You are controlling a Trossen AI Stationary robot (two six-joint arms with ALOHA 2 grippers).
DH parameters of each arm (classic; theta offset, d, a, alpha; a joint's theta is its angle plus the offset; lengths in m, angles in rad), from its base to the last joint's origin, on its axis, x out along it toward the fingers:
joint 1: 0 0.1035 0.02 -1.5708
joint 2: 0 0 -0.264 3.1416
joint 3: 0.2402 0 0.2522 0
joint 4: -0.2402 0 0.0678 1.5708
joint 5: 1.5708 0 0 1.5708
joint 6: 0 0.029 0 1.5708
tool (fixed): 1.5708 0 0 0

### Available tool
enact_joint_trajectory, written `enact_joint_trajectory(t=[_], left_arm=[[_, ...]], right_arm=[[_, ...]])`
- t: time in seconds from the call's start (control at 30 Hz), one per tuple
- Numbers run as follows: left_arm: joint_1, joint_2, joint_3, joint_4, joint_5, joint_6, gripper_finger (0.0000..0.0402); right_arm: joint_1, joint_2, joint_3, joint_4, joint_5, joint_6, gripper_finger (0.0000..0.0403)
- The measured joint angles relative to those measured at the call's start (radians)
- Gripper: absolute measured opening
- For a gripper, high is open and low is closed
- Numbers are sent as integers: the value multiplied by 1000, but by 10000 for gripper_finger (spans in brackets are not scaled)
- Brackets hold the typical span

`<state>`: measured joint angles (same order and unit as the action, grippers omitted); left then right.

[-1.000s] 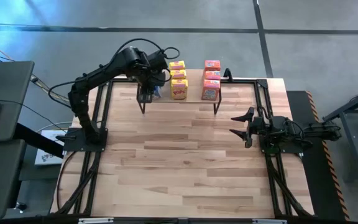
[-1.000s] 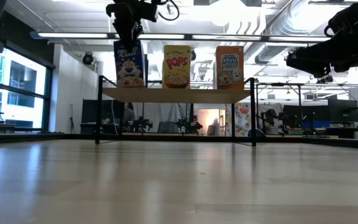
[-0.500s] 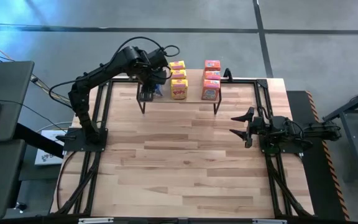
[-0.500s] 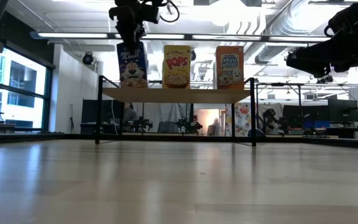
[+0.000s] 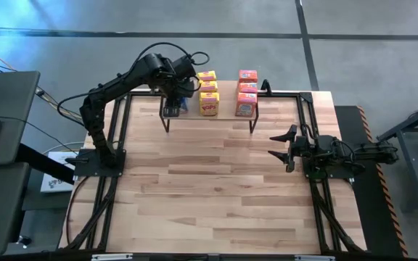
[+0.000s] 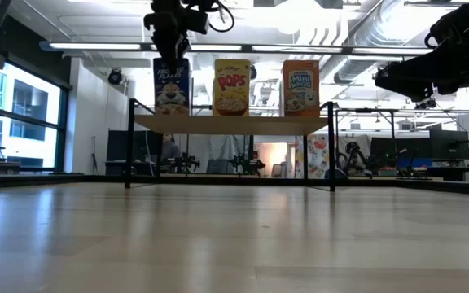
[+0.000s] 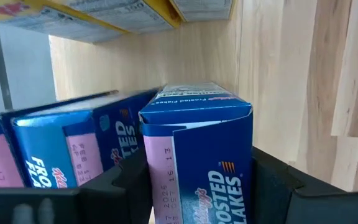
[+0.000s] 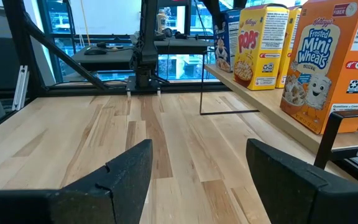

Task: Stack cereal on shelf
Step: Put the blue cereal box and aligned with the other blue cereal boxes on the shelf

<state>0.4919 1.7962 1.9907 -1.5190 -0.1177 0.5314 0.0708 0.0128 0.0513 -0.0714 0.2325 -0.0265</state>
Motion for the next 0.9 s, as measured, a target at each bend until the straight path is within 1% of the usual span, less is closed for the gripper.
enact_joint_trajectory(t=[0.3,0.63,0.9], left_arm=[[-1,0,0,5,0,-21,192],[-1,0,0,3,-26,-24,241],[-8,0,39,-19,-50,-51,246]], right_arm=[[0,0,0,0,0,0,252],[0,0,0,0,0,0,252],[0,0,0,0,0,0,252]])
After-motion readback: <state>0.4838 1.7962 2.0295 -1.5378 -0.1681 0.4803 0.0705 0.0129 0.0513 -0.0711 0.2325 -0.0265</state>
